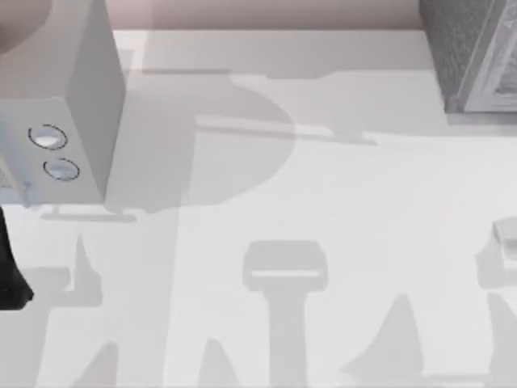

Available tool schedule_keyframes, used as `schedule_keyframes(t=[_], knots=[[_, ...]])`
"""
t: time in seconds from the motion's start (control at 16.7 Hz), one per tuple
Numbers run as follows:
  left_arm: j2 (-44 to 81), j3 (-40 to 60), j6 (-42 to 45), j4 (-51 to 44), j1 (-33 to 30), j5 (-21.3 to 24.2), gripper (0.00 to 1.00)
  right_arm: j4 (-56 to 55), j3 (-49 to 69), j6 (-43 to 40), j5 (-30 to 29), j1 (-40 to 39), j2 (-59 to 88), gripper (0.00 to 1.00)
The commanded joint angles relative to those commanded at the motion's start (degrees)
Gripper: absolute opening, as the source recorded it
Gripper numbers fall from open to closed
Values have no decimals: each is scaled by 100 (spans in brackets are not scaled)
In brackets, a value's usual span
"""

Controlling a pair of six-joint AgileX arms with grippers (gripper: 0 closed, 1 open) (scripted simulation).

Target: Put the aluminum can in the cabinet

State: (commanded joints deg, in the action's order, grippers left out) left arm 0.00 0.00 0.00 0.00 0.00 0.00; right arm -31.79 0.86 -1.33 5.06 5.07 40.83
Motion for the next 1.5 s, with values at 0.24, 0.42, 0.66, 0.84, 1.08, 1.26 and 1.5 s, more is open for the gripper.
schedule_keyframes(t=[0.24, 0.42, 0.66, 0.84, 1.08, 1.26, 1.5], knots=[[0, 0, 0, 0, 0, 0, 100, -1659, 98, -38, 221, 288, 2017, 100], [0, 0, 0, 0, 0, 0, 100, -2882, 174, -72, 382, 500, 3497, 100], [0, 0, 0, 0, 0, 0, 100, -4325, 264, -124, 575, 747, 5247, 100], [0, 0, 0, 0, 0, 0, 100, -5151, 315, -161, 687, 885, 6256, 100], [0, 0, 0, 0, 0, 0, 100, -5774, 353, -194, 773, 987, 7017, 100], [0, 0, 0, 0, 0, 0, 100, -5825, 356, -197, 780, 995, 7079, 100], [0, 0, 0, 0, 0, 0, 100, -5808, 352, -193, 769, 969, 7077, 100]])
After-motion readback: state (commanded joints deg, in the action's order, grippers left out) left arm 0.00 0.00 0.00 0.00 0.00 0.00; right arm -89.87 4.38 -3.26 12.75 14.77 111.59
